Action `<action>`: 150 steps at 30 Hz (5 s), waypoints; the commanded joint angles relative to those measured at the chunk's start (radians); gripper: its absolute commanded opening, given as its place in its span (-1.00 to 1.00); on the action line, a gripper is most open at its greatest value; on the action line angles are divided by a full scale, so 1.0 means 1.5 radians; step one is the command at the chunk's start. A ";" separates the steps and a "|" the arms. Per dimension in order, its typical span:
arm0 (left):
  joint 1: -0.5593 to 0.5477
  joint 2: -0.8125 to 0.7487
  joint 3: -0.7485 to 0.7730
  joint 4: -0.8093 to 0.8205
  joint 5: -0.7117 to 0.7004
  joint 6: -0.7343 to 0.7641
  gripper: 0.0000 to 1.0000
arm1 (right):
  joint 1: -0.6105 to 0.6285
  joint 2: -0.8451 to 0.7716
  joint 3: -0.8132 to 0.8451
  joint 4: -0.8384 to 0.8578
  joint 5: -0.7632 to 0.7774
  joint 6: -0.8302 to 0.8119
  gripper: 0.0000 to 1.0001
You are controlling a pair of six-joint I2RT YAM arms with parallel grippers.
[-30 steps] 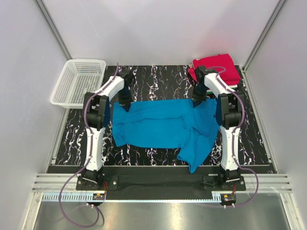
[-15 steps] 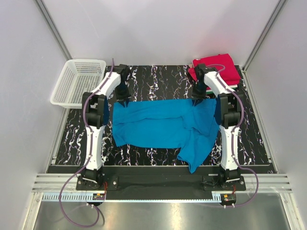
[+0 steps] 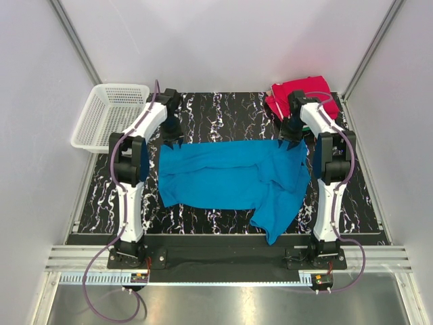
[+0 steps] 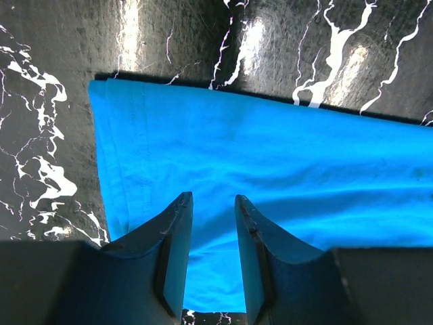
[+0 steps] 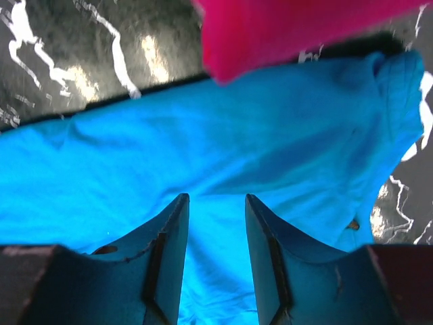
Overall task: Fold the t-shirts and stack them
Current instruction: Fold the tshirt
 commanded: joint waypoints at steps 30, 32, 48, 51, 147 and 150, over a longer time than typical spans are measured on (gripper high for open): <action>0.030 0.110 0.136 -0.122 -0.061 -0.036 -1.00 | 0.000 0.234 0.339 -0.129 -0.083 0.013 -1.00; 0.034 0.113 0.147 -0.123 -0.060 -0.039 -1.00 | 0.001 0.236 0.347 -0.131 -0.087 0.016 -1.00; 0.059 0.172 0.184 -0.123 -0.049 -0.039 -1.00 | 0.032 0.259 0.373 -0.157 -0.090 0.024 -1.00; 0.065 0.180 0.195 -0.119 -0.047 -0.036 -1.00 | 0.033 0.260 0.374 -0.162 -0.081 0.027 -1.00; -0.144 -0.826 -0.773 0.049 -0.047 -0.255 0.39 | 0.072 -0.919 -0.713 -0.130 -0.240 0.270 0.27; -0.137 -0.826 -0.770 0.060 -0.033 -0.247 0.39 | 0.072 -0.889 -0.712 -0.141 -0.212 0.262 0.27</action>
